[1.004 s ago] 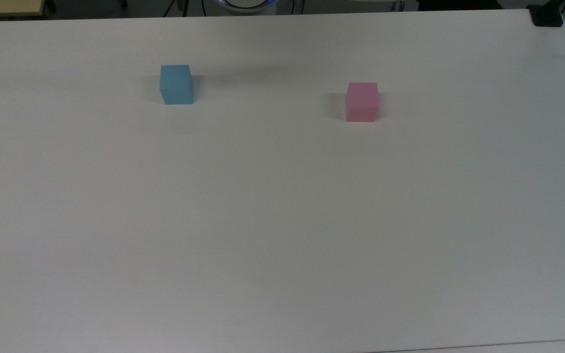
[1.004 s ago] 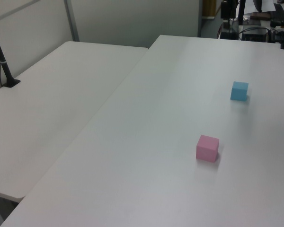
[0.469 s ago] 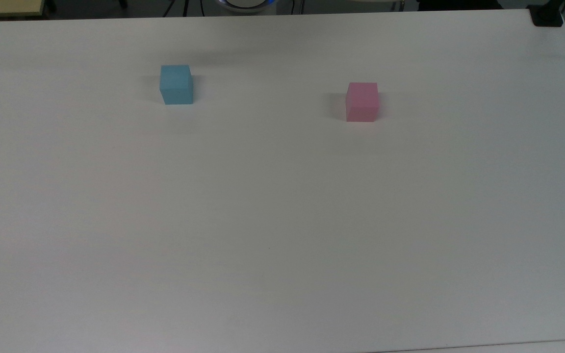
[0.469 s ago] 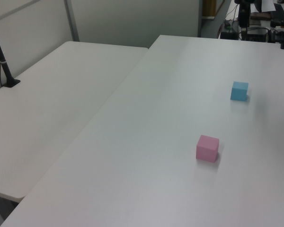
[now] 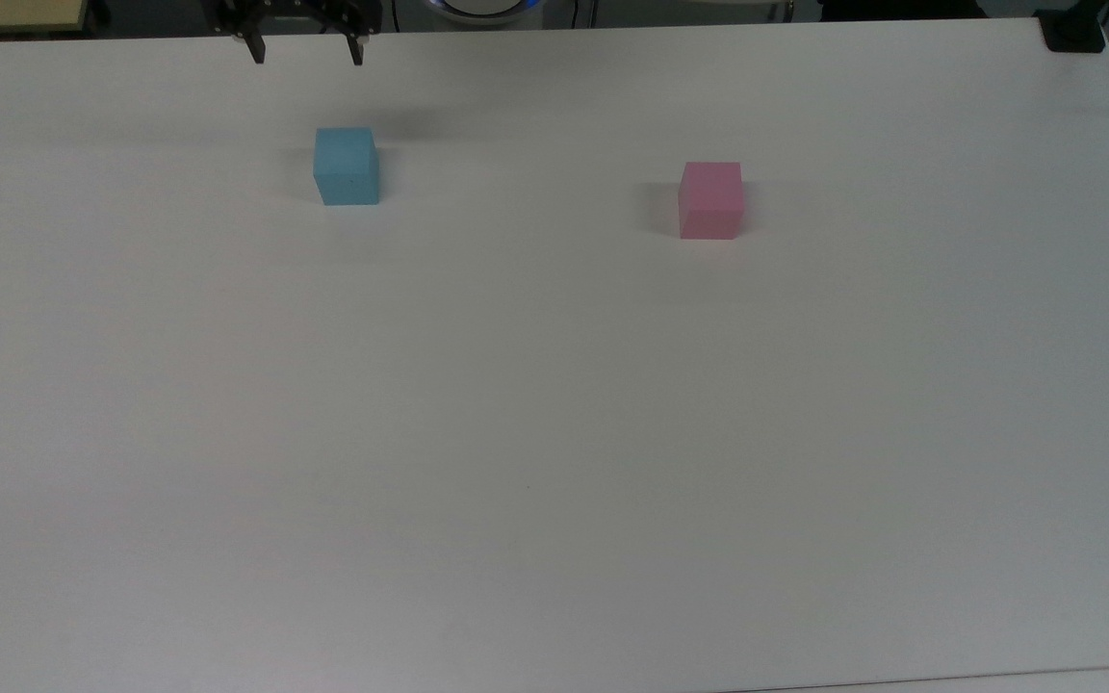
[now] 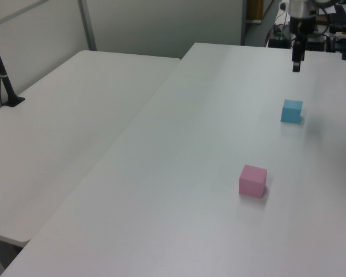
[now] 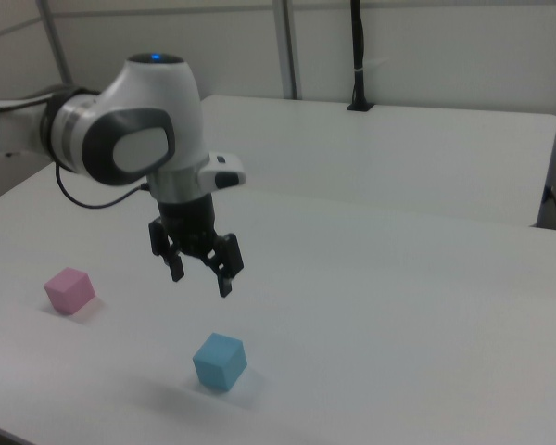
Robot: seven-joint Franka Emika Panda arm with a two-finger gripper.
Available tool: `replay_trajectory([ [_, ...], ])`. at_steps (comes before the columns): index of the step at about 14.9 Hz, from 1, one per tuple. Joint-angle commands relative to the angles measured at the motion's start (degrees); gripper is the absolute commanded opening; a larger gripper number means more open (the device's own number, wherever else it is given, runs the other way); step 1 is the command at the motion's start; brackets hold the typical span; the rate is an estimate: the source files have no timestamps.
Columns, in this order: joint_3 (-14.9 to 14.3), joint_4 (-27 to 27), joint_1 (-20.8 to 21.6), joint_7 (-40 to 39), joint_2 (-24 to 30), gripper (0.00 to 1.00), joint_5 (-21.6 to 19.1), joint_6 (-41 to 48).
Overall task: Put blue cube on pink cube
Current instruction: 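Move the open gripper over the light-blue cube and lower it, then close the gripper on the light-blue cube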
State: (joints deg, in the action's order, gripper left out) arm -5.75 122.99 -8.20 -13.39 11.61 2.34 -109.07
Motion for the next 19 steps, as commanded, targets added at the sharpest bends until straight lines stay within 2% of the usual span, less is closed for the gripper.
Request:
replay_trajectory([
  [1,-0.1,7.2,-1.1,2.7,1.4,1.00,-1.2,-8.4],
  [12,-0.1,9.2,-1.0,2.8,-5.3,1.00,-1.0,-17.7],
  [15,-0.1,10.7,-0.9,2.7,-5.5,1.00,-0.1,-18.1],
  [19,-0.1,11.4,-0.3,2.7,-8.3,1.00,2.7,-18.7],
])
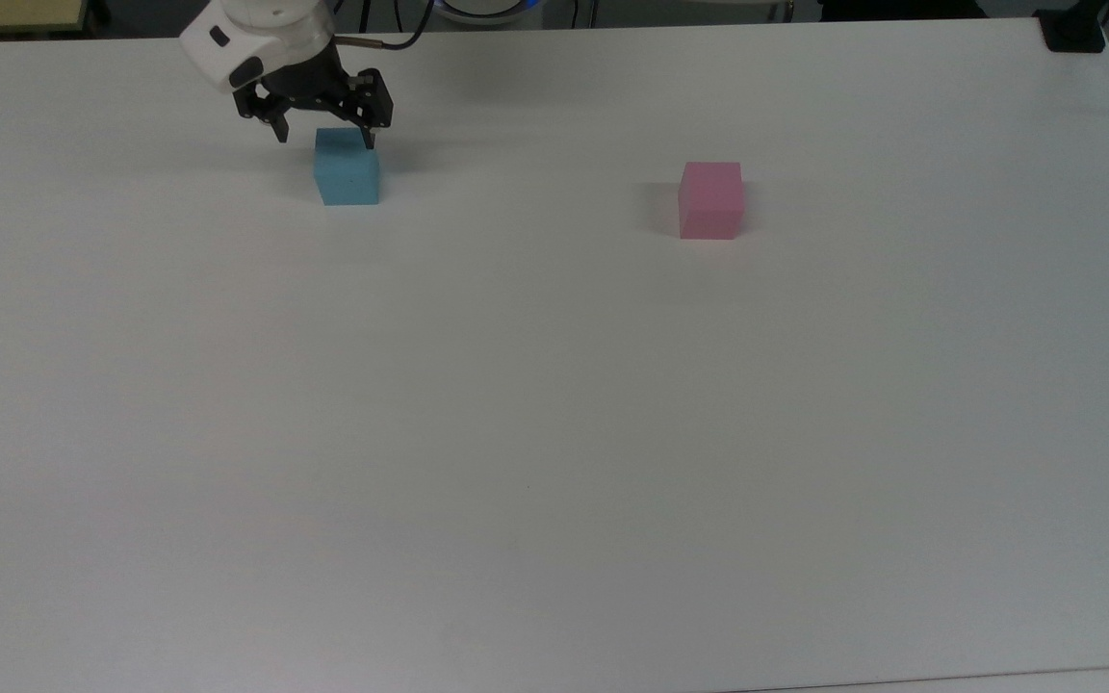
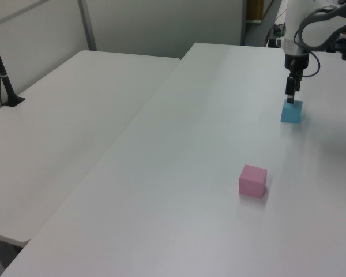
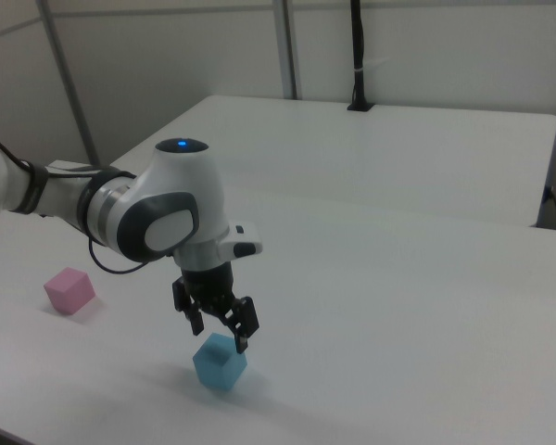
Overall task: Put blue cube on pink cube
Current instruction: 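Close the gripper on the light-blue cube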
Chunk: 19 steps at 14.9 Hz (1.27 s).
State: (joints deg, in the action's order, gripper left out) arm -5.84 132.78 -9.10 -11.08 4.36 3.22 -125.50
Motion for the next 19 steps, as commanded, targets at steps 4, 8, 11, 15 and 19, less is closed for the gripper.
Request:
replay_trajectory([
  [4,0.2,1.7,0.7,0.4,-2.1,1.00,2.6,-3.5],
  [8,0.5,1.9,1.4,0.4,-3.6,0.99,3.0,-5.0],
  [11,0.6,1.8,1.4,1.1,-3.3,0.62,3.1,-4.8],
  [15,1.9,-0.6,1.4,6.3,-1.5,0.51,3.1,-0.2],
  [19,2.2,-6.6,1.4,6.4,2.6,0.51,2.6,10.6],
])
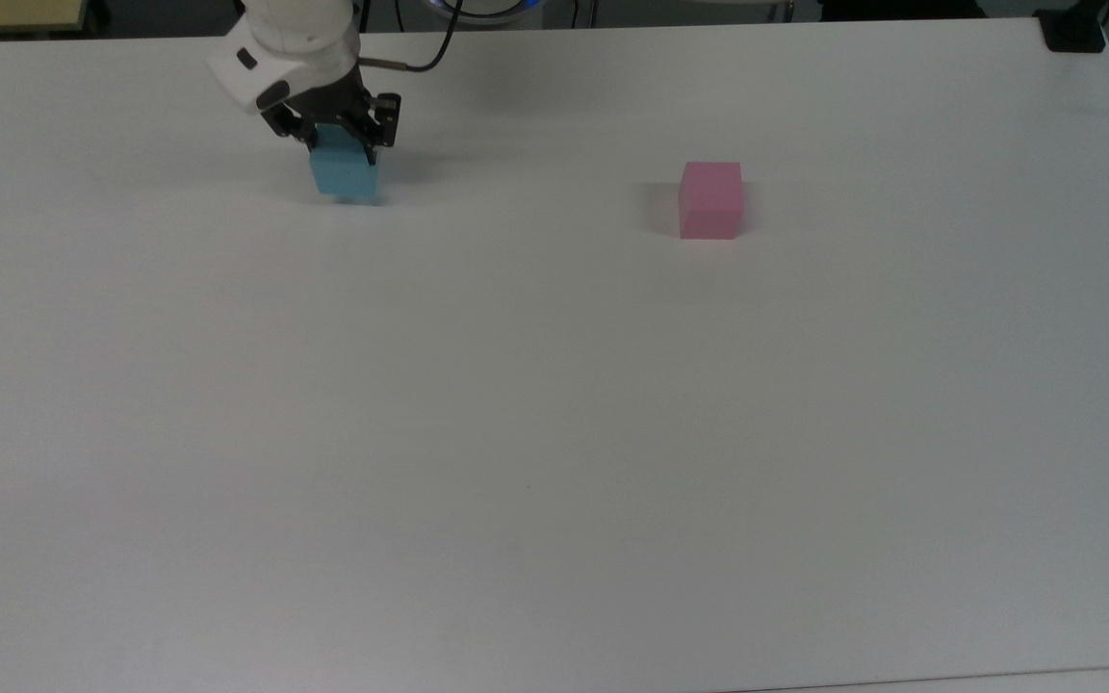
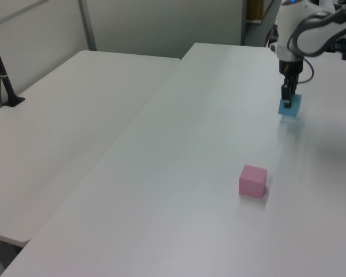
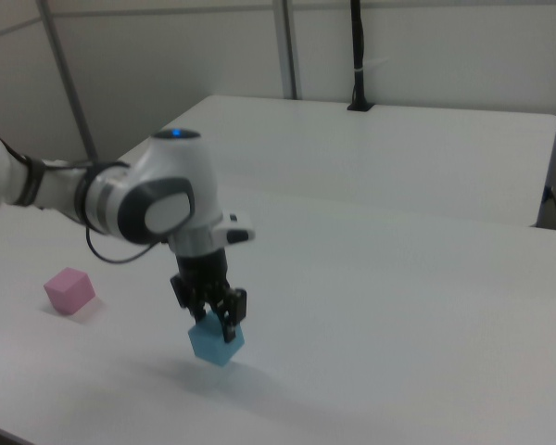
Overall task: Put blue cube on pink cube
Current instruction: 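Lift the light-blue cube up off the table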
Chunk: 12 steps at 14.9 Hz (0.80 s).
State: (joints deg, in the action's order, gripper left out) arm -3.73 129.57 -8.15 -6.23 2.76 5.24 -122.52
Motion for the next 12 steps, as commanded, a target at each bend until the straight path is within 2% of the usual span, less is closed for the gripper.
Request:
replay_trajectory([
  [1,0.8,-5.0,0.5,1.6,4.4,0.51,0.2,10.2],
  [3,2.9,-8.9,0.0,2.2,4.4,0.51,-0.3,14.8],
  [5,3.8,-13.3,-0.2,3.4,4.4,0.50,-2.1,18.9],
  [8,4.1,-19.9,-0.4,3.4,4.4,0.49,-5.6,23.5],
  [12,4.4,-25.4,-0.3,3.8,4.4,0.49,-6.6,24.1],
])
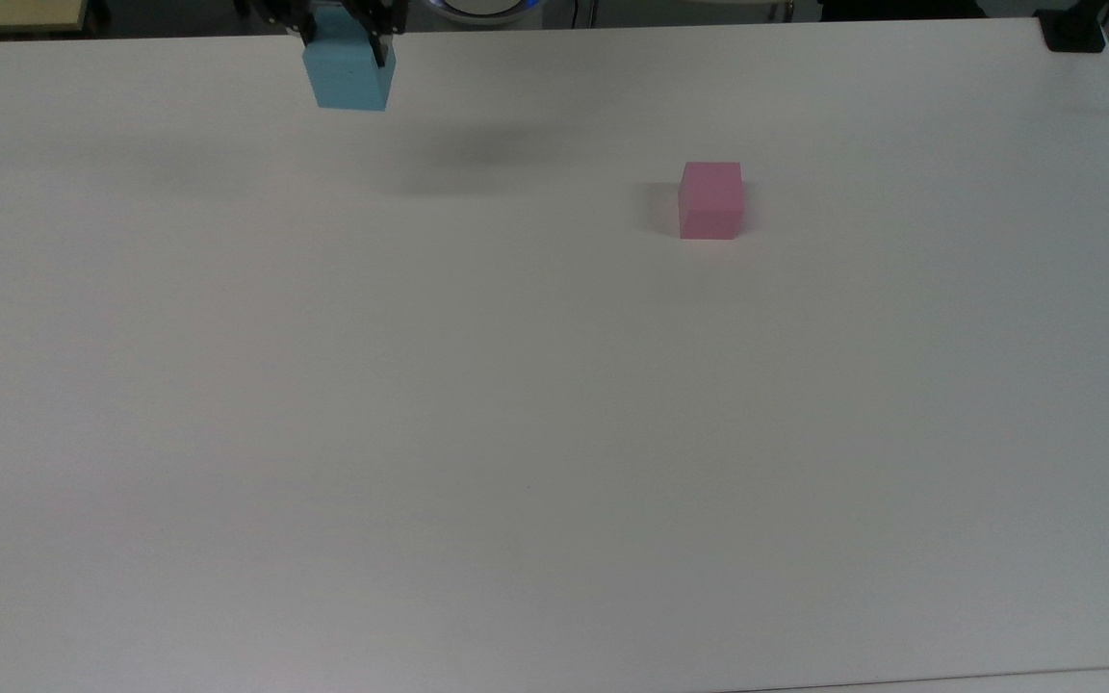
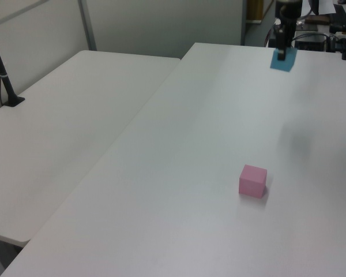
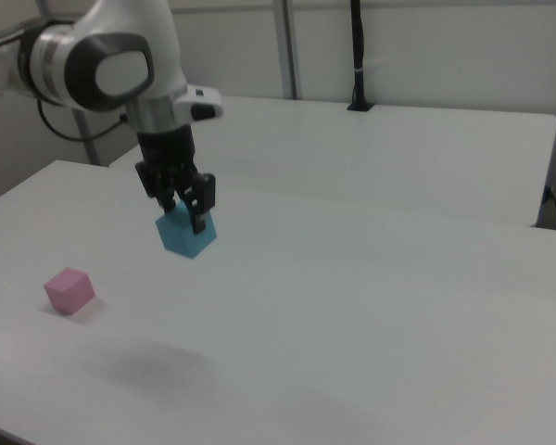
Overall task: Put blue cube on pink cube
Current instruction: 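Lift the light-blue cube up off the table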
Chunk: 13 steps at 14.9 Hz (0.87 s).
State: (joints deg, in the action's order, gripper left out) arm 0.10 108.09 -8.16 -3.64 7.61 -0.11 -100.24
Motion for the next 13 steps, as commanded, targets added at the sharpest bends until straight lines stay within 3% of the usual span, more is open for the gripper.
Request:
replay_trajectory([
  [1,0.9,-4.3,-0.1,1.1,-0.5,0.49,-1.4,1.8],
  [5,3.4,-4.1,0.5,2.0,-0.4,0.49,-4.0,1.9],
  [9,10.0,-3.7,0.5,9.3,-0.9,0.47,-4.5,1.2],
  [13,15.3,-2.5,0.5,10.5,-1.0,0.48,-6.1,1.4],
])
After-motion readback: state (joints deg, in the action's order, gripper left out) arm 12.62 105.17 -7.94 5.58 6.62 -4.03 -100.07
